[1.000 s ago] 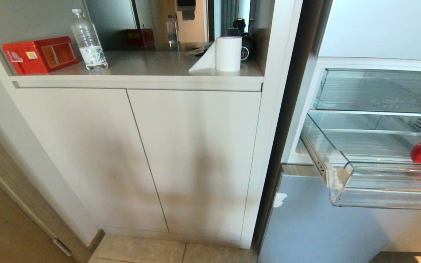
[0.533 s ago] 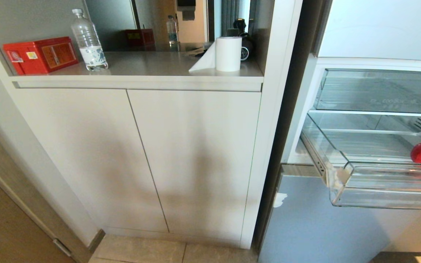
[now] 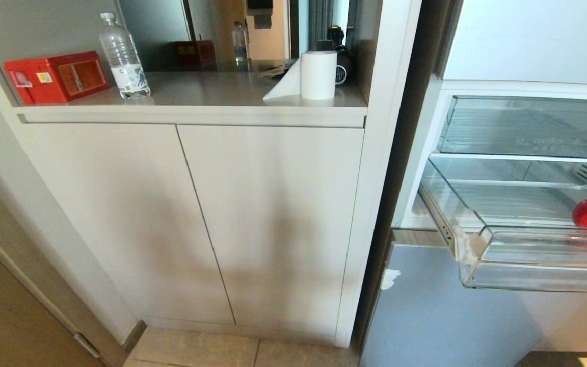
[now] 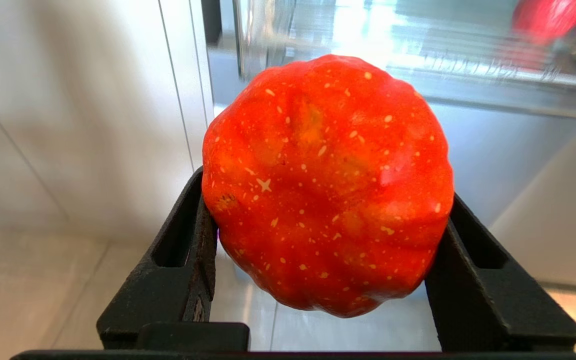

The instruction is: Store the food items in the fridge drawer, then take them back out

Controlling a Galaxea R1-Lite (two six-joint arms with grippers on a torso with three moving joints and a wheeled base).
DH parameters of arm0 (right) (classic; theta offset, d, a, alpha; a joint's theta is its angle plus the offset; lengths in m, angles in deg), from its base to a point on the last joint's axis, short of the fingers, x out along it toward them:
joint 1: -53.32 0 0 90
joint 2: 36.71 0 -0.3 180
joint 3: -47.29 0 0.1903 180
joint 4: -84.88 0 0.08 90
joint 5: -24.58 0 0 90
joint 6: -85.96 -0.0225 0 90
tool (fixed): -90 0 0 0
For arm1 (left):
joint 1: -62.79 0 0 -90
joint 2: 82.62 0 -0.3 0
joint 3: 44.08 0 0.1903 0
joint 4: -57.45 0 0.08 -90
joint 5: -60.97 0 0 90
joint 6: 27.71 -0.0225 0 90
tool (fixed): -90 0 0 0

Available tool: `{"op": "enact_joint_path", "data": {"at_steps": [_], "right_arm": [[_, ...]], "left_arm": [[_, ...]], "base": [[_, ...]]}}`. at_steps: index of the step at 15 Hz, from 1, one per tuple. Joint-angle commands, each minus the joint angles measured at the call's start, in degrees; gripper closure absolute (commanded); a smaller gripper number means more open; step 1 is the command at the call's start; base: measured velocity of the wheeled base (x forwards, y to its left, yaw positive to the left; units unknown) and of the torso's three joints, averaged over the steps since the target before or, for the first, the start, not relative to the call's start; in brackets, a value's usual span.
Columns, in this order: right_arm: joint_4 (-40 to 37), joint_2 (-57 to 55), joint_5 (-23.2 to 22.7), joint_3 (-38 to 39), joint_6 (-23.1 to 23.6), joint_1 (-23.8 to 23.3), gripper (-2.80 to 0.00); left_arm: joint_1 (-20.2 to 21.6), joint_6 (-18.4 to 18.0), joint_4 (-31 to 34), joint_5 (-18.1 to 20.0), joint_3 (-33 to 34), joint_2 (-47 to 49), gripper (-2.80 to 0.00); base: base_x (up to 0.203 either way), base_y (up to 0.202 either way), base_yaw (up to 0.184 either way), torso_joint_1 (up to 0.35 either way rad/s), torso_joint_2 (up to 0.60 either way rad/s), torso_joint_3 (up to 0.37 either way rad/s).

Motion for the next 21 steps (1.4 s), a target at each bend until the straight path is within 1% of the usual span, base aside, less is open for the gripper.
{"op": "enact_joint_path", "data": {"at_steps": [1, 7, 21], "right_arm": [[-0.14, 2.73, 0.08, 0.14, -0.23, -0.2, 0.0], [-0.14, 2.73, 0.17, 0.17, -0.84, -0.2, 0.0], [-0.14, 2.73, 0.25, 0.13, -1.02, -0.2, 0.0]], "left_arm": [[0.0, 0.04, -0.02, -0.01, 0.09, -0.01, 0.0], [0.0, 0.04, -0.02, -0.01, 0.09, -0.01, 0.0], [0.0, 0.04, -0.02, -0.01, 0.09, -0.01, 0.0]], "base": [[0.0, 0.0, 0.0, 0.0, 0.0, 0.0], [-0.001, -0.002, -0.01, 0.001, 0.0, 0.001], [-0.002, 0.008, -0.172, 0.003, 0.0, 0.003]]}}
